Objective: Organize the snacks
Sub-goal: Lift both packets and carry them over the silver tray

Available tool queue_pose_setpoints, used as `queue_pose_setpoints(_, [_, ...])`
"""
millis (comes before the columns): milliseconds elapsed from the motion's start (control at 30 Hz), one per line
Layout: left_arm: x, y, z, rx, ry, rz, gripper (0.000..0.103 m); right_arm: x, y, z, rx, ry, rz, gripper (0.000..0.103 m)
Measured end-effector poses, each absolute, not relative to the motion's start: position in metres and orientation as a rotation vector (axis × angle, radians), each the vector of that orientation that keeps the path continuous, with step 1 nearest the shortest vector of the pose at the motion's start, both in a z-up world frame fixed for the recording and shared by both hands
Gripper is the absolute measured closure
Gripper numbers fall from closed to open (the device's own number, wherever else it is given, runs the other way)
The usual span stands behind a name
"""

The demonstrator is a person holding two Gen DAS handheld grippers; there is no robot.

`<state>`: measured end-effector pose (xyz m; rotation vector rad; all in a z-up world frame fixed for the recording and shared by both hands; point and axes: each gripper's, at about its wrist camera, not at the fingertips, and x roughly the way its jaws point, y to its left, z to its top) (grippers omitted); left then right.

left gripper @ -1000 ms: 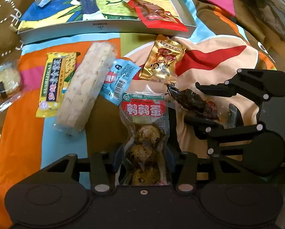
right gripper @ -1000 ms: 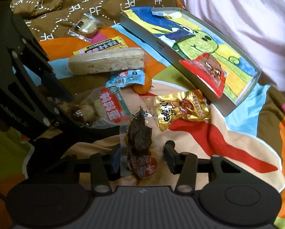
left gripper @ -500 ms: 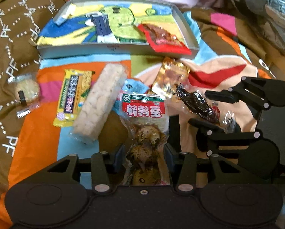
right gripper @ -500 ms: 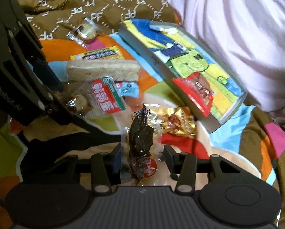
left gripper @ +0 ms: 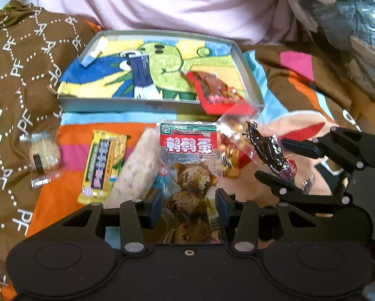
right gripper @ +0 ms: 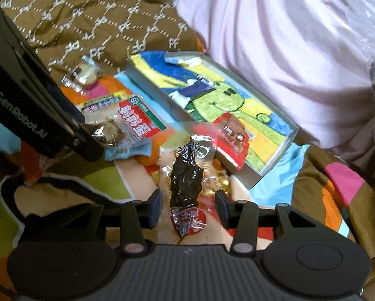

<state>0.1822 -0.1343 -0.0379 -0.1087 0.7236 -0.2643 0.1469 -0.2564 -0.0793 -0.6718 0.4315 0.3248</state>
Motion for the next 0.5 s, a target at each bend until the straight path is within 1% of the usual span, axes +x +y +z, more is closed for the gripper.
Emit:
queue_pose_setpoints(267, [0.200,-0.131,-0.018,-0.159,0.644,-0.239,0.056,0.151,-0.273,-0.059,-0.531,0.315,0.215,0.054])
queue_pose_setpoints(500, [0.227,-0.124,0.006,-0.213,0.574,-0.191,0.056,0.171,-0.289,-0.039,-0.314,0.241,0.127,0.054])
